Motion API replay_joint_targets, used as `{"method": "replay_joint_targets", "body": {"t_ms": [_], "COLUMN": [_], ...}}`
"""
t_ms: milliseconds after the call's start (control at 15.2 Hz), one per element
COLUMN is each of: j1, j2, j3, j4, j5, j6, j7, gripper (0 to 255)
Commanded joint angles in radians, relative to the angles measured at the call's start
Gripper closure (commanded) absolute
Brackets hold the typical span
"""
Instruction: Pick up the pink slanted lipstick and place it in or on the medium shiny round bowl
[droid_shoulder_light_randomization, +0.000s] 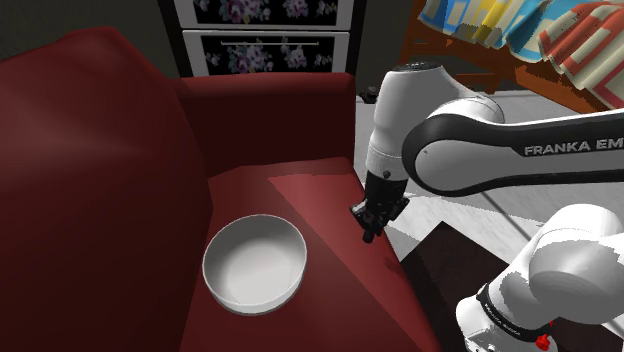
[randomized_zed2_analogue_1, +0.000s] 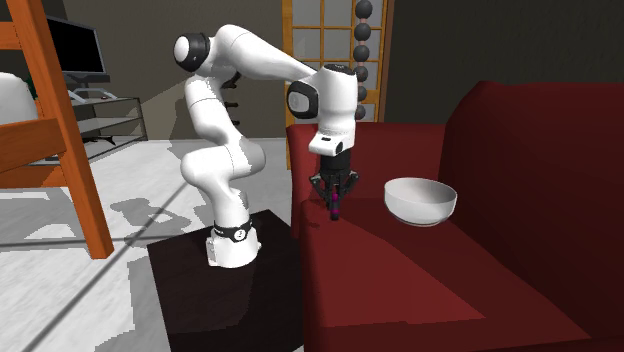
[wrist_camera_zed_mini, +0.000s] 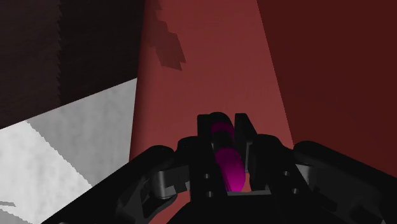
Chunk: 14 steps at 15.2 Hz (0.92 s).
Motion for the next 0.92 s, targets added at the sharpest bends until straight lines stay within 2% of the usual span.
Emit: {"method": "replay_joint_targets", "body": {"t_ms": [0, 858], "j1": [-0.001, -0.011], "j2": [-0.015, -0.051], "j3": [-0.010, -0.055], "j4": [0.020, 0.168], "j5": [-0.007, -0.045], "j6": [-0.035, -0.220], "j7": [0.002, 0.019], "gripper": [255, 255]}}
